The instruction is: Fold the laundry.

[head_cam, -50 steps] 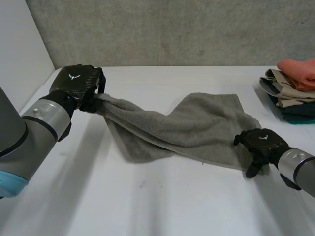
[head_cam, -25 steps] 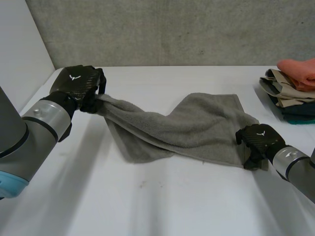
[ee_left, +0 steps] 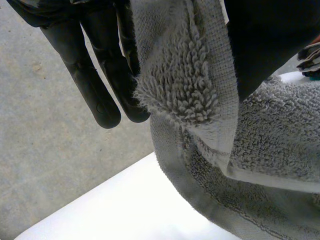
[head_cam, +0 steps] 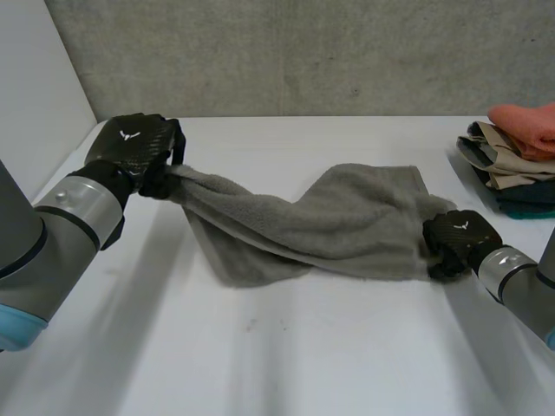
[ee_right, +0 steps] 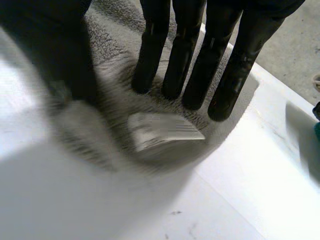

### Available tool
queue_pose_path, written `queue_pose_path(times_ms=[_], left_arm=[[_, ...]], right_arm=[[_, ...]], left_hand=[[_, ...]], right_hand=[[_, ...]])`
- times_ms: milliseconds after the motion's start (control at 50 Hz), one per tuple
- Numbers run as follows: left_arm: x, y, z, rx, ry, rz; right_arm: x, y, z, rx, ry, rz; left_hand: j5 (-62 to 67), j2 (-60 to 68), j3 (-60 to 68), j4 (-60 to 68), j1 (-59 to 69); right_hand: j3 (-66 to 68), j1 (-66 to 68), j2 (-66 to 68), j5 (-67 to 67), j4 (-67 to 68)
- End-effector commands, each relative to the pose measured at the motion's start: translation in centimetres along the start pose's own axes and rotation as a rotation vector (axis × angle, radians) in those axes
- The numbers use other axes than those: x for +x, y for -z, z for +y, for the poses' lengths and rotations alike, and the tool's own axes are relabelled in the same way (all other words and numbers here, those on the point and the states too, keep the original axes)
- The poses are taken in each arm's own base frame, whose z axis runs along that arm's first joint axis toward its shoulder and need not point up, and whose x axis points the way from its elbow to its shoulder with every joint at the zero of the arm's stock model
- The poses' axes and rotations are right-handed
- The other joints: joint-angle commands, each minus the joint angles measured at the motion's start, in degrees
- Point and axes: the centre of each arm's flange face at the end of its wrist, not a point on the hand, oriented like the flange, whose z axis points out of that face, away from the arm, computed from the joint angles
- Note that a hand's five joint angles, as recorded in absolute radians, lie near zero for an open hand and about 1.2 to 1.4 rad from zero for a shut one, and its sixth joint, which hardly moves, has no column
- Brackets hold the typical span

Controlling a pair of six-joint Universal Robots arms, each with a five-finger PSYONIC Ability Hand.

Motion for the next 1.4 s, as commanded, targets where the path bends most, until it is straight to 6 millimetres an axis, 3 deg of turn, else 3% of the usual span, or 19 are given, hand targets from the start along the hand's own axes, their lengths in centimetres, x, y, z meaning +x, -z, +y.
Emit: queue_pose_path(times_ms=[20,100,160,240,440,740,920,1020,1220,1400], left_arm=[[-0.1,0.0,-0.1,0.001,0.000,-0.003],[-0.1,0.1,-0.1,0.002,0.000,-0.003],[-0.1,0.1,-0.2,0.004,0.000,-0.004],[-0.1,0.1,-0.2,0.005,-0.001,-0.005],[-0.1,0.1,-0.1,0.004,0.001,-0.005],[-0.2,0.1,-0.1,0.004,0.000,-0.005],[-0.3,0.0,0.0,0.002,0.000,-0.008],[-0.3,-0.1,-0.1,0.012,-0.001,-0.008],[-0.2,0.0,-0.1,0.018,-0.002,-0.009],[-0.2,0.1,0.1,0.015,-0.002,-0.009]], right_arm=[[1.1,-0.4,-0.7,0.023,0.016,0.044],[1.7,0.6,-2.0,0.047,0.006,0.071],[1.9,1.7,-3.2,0.067,0.005,0.085],[1.4,3.0,-3.0,0.047,-0.042,0.063],[0.3,3.3,-1.9,0.015,-0.070,0.011],[-0.2,1.2,0.1,-0.037,-0.076,-0.020],[0.0,0.8,0.0,-0.031,-0.041,-0.017],[0.1,0.3,0.1,-0.029,-0.039,-0.017],[0.3,-0.7,0.2,-0.016,-0.031,-0.015],[0.8,-1.8,-0.1,0.005,-0.022,-0.007]], left_hand=[[14.63,11.80,11.70,11.35,15.22],[14.63,11.80,11.70,11.35,15.22],[14.63,11.80,11.70,11.35,15.22],[14.63,11.80,11.70,11.35,15.22],[14.63,11.80,11.70,11.35,15.22],[14.63,11.80,11.70,11.35,15.22],[14.63,11.80,11.70,11.35,15.22],[14.63,11.80,11.70,11.35,15.22],[14.63,11.80,11.70,11.35,15.22],[14.63,11.80,11.70,11.35,15.22]], right_hand=[[22.28,30.33,22.42,26.26,22.22],[22.28,30.33,22.42,26.26,22.22],[4.72,12.77,4.85,8.70,4.66],[-21.18,-13.13,-21.05,-17.20,-21.24],[-26.27,-18.22,-26.14,-22.29,-26.33],[-25.93,-17.88,-25.80,-21.96,-25.99],[-24.09,-16.04,-23.96,-20.11,-24.15],[-13.53,-5.49,-13.40,-9.56,-13.59],[-4.58,3.47,-4.44,-0.60,-4.64],[17.61,25.66,17.74,21.58,17.55]])
